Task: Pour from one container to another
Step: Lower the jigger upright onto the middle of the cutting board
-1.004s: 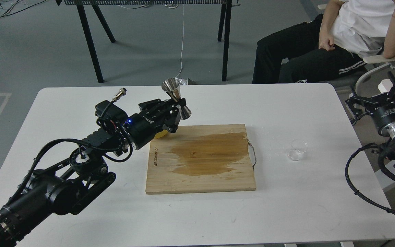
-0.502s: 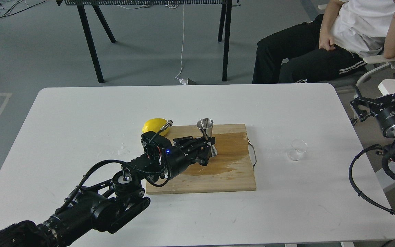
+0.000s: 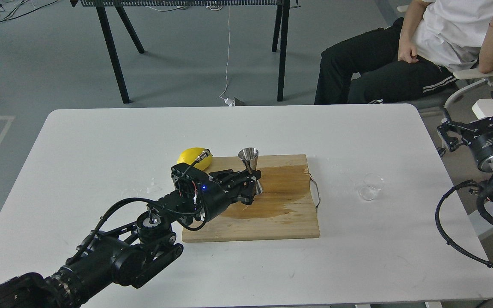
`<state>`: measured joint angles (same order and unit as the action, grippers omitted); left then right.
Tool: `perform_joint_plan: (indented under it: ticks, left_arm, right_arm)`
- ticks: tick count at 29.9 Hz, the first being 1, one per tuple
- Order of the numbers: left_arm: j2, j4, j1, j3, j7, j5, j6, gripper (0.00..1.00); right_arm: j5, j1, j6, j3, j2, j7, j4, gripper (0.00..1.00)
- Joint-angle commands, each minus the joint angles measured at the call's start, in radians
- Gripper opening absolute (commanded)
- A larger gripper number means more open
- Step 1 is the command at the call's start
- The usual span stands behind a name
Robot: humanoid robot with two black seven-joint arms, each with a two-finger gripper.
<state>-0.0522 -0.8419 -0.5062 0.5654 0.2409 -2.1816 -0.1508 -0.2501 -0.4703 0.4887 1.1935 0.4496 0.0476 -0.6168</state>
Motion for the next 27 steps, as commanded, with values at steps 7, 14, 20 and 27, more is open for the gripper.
perform_joint_plan:
  ticks: [7,14,20,27]
  left_arm:
    - [-0.014,0.015,-0.054,-0.004,0.000,0.000,0.000,0.08]
    - [-0.049,0.015,-0.088,-0.056,0.000,0.000,0.000,0.13]
    - [-0.017,0.026,-0.083,-0.067,-0.002,0.000,0.014,0.14]
    - [-0.018,0.024,-0.075,-0.073,-0.002,0.000,0.014,0.20]
  right_arm:
    - [0.000,0.004,0.000,0.000,0.000,0.000,0.000,1.00]
    - [0.000,0.007,0.000,-0.002,0.000,0.001,0.003,1.00]
    - [0.000,0.007,0.000,0.000,0.000,0.001,0.003,1.00]
    - [0.000,0.013,0.000,0.000,0.000,0.001,0.003,1.00]
